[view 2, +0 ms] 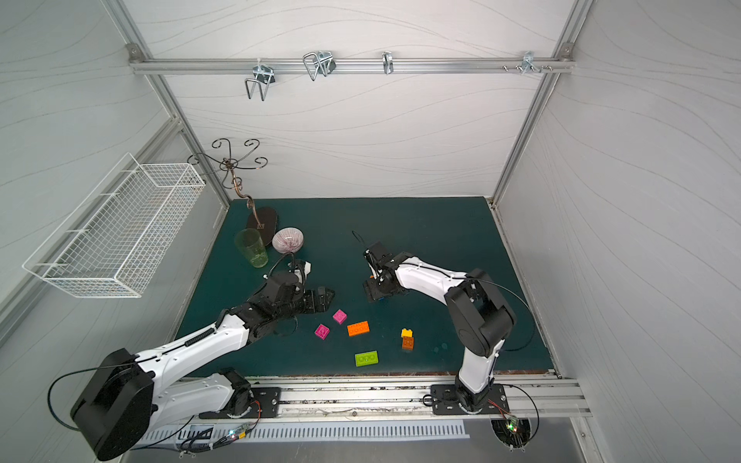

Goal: Assemble the letter p with lego
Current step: Move the lego brick at the center of the board.

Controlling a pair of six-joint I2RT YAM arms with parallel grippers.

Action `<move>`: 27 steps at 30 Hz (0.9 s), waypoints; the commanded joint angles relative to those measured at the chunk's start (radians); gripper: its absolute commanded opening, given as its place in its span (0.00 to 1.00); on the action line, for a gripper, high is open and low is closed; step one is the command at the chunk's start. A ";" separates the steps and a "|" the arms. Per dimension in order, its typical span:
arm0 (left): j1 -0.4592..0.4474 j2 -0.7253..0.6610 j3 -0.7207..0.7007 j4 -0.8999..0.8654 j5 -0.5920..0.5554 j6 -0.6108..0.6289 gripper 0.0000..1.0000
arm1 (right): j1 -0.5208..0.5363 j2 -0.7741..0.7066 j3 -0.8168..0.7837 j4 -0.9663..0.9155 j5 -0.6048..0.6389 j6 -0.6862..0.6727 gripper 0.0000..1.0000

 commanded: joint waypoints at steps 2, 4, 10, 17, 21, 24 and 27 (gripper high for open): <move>-0.004 -0.004 0.008 0.017 -0.012 0.021 0.99 | 0.004 0.072 0.057 -0.032 0.099 0.065 0.70; -0.004 -0.005 0.008 0.017 -0.011 0.021 0.99 | 0.003 0.087 0.073 -0.027 0.149 0.114 0.62; -0.004 -0.006 0.008 0.018 -0.011 0.020 0.99 | -0.026 0.121 0.120 -0.057 0.232 0.192 0.45; -0.004 -0.003 0.008 0.020 -0.008 0.020 0.99 | -0.133 0.106 0.083 -0.070 0.237 0.240 0.45; -0.004 0.000 0.009 0.020 -0.008 0.020 0.99 | -0.189 0.082 0.051 -0.063 0.226 0.269 0.45; -0.003 0.000 0.010 0.020 -0.003 0.021 0.99 | -0.212 0.052 0.028 -0.033 0.179 0.272 0.47; -0.004 0.003 0.008 0.021 -0.002 0.023 0.99 | -0.201 -0.013 -0.002 0.000 0.141 0.251 0.54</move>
